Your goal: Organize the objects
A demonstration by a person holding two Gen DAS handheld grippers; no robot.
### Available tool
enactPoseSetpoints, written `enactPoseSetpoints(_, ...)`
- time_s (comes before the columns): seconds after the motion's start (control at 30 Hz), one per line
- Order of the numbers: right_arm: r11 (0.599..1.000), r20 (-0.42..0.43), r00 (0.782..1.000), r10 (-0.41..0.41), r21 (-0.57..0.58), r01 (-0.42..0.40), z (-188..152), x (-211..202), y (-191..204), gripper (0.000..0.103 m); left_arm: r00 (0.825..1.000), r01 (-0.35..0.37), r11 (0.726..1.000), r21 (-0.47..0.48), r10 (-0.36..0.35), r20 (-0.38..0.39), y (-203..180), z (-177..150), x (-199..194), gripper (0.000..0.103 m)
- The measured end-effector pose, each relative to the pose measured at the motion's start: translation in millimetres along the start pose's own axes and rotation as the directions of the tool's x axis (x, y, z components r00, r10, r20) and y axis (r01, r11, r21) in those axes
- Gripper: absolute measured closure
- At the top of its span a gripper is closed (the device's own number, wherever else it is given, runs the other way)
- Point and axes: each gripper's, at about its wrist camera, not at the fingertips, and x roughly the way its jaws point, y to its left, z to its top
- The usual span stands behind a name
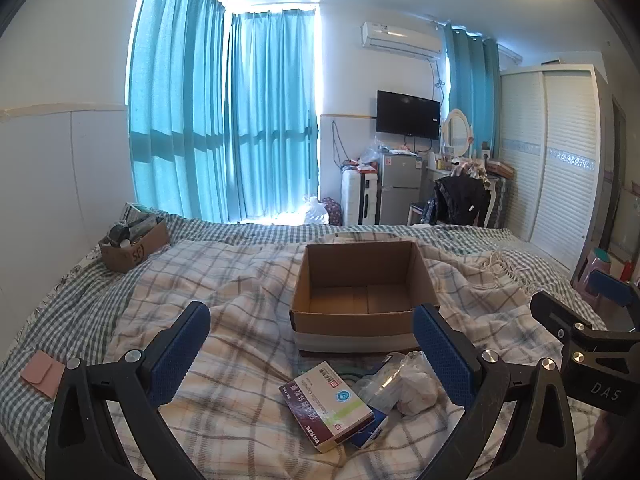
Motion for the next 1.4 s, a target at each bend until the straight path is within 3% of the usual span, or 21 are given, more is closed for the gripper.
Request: enactPoseSetpoints(1.4,0.999,-0.006,1.000,-0.020,-0.050,0.019,-4.1,1.2,10.4,0.000,0.999,-0.029,0.999,-0.019,0.028,-0.029,4.9,-3.4,3.1,0.000)
